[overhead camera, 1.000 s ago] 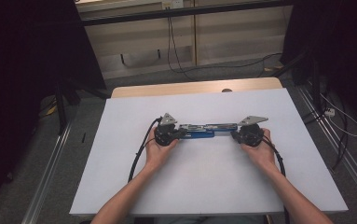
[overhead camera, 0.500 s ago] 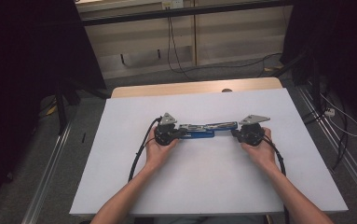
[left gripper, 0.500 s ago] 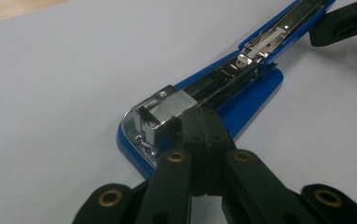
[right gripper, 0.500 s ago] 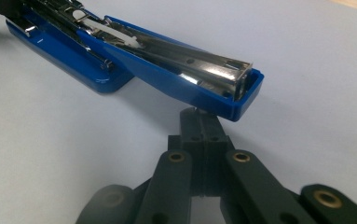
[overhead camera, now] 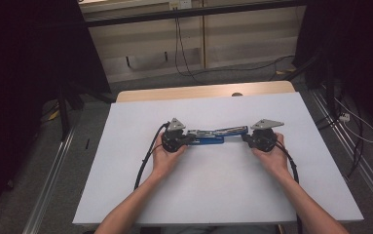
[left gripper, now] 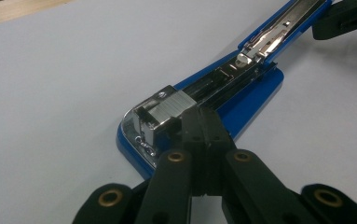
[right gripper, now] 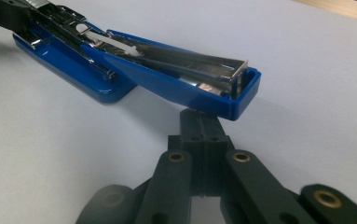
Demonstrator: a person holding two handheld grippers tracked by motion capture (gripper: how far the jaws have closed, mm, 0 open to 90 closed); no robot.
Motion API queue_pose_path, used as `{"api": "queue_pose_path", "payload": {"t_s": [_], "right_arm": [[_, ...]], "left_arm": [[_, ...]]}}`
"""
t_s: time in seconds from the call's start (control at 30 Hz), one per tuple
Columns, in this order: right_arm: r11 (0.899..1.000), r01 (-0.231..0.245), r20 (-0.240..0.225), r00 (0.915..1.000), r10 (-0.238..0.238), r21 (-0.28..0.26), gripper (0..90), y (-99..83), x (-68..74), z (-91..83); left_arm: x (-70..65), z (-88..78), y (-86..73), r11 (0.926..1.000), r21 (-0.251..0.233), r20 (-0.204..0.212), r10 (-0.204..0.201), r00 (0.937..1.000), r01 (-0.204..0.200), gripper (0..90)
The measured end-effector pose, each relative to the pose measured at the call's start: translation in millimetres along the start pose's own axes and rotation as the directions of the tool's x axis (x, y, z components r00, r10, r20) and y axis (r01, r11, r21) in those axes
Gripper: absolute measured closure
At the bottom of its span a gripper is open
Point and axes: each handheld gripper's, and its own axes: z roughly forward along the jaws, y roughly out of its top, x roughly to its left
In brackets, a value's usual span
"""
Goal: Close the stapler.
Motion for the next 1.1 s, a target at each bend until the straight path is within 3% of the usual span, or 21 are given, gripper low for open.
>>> {"api": "queue_pose_path", "payload": {"t_s": [0.3, 0.6, 0.67, 1.1], "right_arm": [[1.0, -0.004, -0.005, 1.0, 0.004, -0.022, 90.0, 0.9, 0.7, 0.2], [0.999, -0.007, -0.013, 0.9999, 0.007, -0.042, 90.0, 2.4, 3.1, 1.5], [0.999, -0.011, -0.012, 0.9999, 0.01, -0.048, 90.0, 2.7, 3.0, 0.7], [0.993, -0.036, -0.039, 0.9987, 0.032, -0.11, 90.0, 3.6, 2.4, -4.4]], "left_arm": [[-0.1, 0.6, -0.7, 0.9999, -0.006, 0.007, -0.012, 0.9999, 0.012, 90.0], [-1.9, 0.6, -0.6, 1.0, -0.005, 0.005, 0.0, 1.0, 0.0, 90.0], [-2.9, 0.6, 0.2, 0.9998, -0.001, -0.01, 0.021, 0.9997, -0.021, 90.0], [-1.9, -1.8, -0.9, 1.0, 0.001, 0.011, -0.007, 0.9999, 0.007, 90.0]]}}
